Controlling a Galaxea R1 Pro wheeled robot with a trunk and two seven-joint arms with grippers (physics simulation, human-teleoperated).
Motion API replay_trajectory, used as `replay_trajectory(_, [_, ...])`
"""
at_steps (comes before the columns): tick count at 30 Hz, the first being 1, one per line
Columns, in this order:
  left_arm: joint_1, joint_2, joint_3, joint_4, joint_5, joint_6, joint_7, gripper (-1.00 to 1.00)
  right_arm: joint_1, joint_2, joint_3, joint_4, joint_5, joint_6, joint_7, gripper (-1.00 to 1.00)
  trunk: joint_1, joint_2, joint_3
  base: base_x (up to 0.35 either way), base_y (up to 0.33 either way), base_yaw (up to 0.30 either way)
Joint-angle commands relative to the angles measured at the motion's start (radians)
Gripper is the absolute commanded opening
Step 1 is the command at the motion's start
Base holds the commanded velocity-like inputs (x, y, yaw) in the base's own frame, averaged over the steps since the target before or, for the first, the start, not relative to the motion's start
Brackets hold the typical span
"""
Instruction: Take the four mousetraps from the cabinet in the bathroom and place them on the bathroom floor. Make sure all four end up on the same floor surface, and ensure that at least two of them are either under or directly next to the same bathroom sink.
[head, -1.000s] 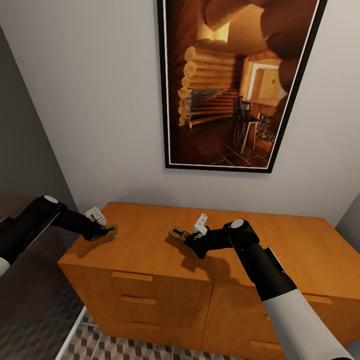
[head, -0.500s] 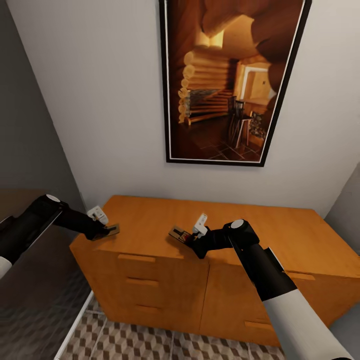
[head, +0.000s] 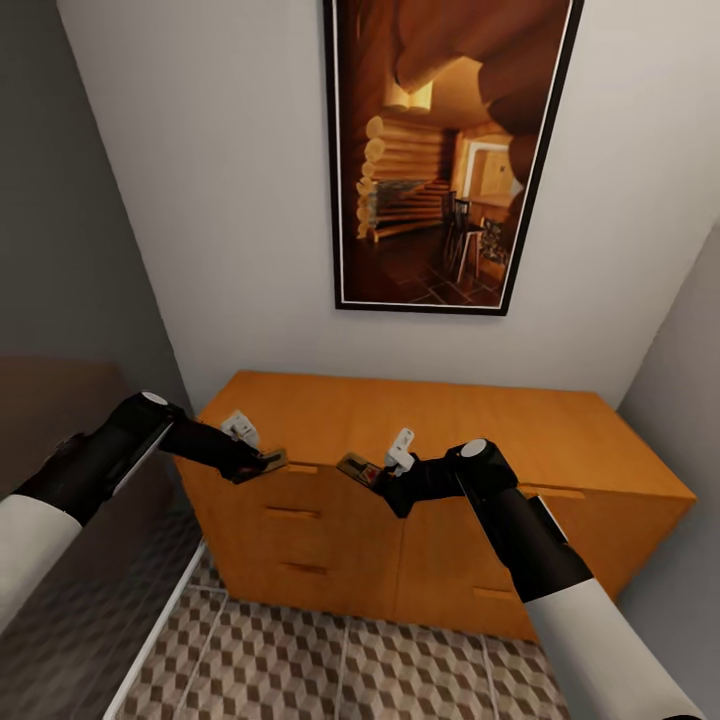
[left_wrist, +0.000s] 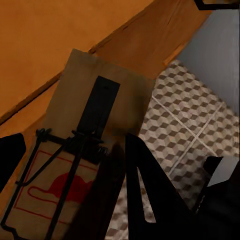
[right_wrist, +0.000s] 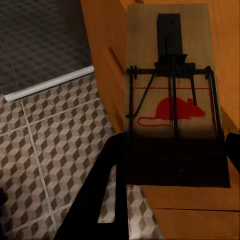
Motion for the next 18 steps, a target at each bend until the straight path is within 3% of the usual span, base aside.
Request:
replay_trajectory(1, [0.000, -0.006, -0.002, 0.003, 0.009, 0.008, -0.002, -1.00, -0.001, 0.002, -0.001, -0.001, 0.006, 0.008, 0.009, -1.00, -0.001, -0.001, -0.001, -0.336, 0.000, 0.000])
replay_trajectory(4, [0.006, -0.048, -0.002, 0.033, 0.061, 0.008, -0.001, -1.00, 0.000, 0.016, -0.001, 0.000, 0.004, 0.009, 0.006, -1.00, -0.001, -0.001, -0.001, -0.336, 0.000, 0.000])
replay_trajectory(8, [0.019, -0.066, -0.002, 0.054, 0.175, 0.008, -0.001, -1.00, 0.001, 0.025, -0.001, 0.003, 0.003, 0.009, 0.003, -1.00, -0.001, -0.001, -0.001, -0.336, 0.000, 0.000])
replay_trajectory(13, [0.053, -0.063, -0.002, 0.066, 0.313, 0.000, 0.000, -1.00, 0.002, 0.028, -0.001, 0.004, 0.003, 0.009, -0.008, -1.00, -0.001, -0.001, -0.001, -0.336, 0.000, 0.000])
replay_trajectory(18, [0.077, -0.025, -0.002, 0.066, 0.342, -0.010, 0.001, -1.00, 0.003, 0.028, -0.001, 0.004, 0.005, 0.008, -0.034, -1.00, -0.001, -0.001, -0.001, -0.322, 0.000, 0.000])
